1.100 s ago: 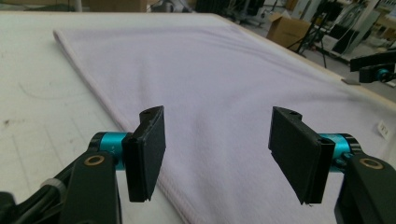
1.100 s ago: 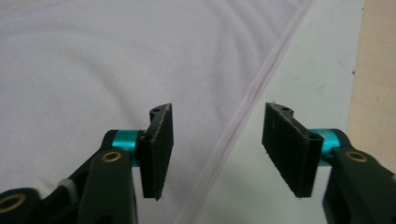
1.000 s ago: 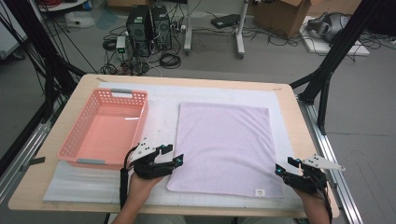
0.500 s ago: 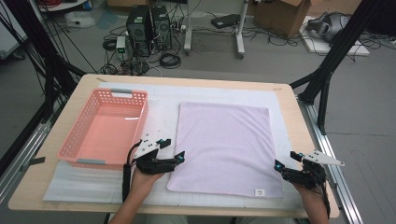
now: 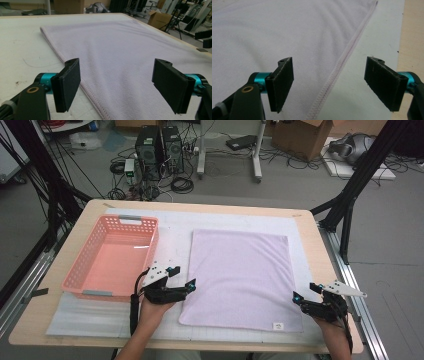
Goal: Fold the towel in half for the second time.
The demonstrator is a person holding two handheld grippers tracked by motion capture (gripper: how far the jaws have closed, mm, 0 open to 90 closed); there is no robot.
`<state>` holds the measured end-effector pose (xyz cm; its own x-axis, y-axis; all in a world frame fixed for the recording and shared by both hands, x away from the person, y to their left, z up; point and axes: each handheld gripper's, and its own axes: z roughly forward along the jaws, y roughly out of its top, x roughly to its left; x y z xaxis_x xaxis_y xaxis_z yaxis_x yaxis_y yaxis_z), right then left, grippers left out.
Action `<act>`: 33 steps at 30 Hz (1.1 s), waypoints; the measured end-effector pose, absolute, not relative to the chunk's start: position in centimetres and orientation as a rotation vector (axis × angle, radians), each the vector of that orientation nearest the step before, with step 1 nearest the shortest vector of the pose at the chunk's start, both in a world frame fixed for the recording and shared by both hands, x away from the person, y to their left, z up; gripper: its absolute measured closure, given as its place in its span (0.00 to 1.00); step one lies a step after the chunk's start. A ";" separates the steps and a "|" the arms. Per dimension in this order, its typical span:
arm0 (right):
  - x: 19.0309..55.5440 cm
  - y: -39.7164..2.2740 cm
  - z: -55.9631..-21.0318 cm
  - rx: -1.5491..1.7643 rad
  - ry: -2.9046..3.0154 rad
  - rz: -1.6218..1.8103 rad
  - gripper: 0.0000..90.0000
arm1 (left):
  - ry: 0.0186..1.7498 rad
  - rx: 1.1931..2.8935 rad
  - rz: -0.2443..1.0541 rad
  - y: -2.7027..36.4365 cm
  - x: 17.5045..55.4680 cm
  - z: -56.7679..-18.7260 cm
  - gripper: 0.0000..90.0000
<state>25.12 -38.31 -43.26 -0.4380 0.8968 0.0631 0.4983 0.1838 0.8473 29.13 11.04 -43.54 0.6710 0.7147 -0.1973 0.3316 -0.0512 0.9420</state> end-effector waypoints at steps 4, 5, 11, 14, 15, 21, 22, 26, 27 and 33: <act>25.6 -38.4 -43.3 1.316 2.012 1.167 0.25 | 0.889 1.633 0.377 11.1 29.9 -43.5 0.27; 25.8 -38.4 -43.4 1.322 2.010 1.166 0.25 | 0.888 1.642 0.372 11.2 30.2 -43.4 0.28; 27.5 -38.5 -43.3 1.337 2.030 1.150 0.25 | 0.915 1.627 0.336 11.0 32.7 -42.4 0.30; 28.8 -38.6 -43.0 1.331 2.046 1.141 0.26 | 0.950 1.623 0.319 10.6 34.3 -42.0 0.30; 29.3 -38.6 -43.0 1.339 2.047 1.139 0.26 | 0.950 1.638 0.310 10.4 34.8 -41.9 0.30; 32.6 -39.2 -42.9 1.415 2.045 1.120 0.29 | 1.006 1.701 0.326 9.3 38.1 -42.1 0.32; 33.4 -39.3 -42.8 1.431 2.031 1.122 0.30 | 1.024 1.718 0.327 9.0 38.7 -42.3 0.33; 35.8 -39.6 -42.6 1.499 2.028 1.124 0.30 | 1.075 1.761 0.341 8.5 40.6 -43.2 0.34; 36.4 -39.6 -42.7 1.512 2.037 1.108 0.30 | 1.088 1.762 0.341 8.5 40.9 -43.4 0.34; 38.6 -38.5 -43.5 1.530 2.057 1.046 0.36 | 1.160 1.765 0.350 8.5 42.5 -44.9 0.39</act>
<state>38.60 -38.53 -43.47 -0.3412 0.9306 0.1326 0.6553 0.1343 0.7433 42.54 8.53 -44.90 0.5069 0.8253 -0.2487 0.5502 -0.0876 0.8305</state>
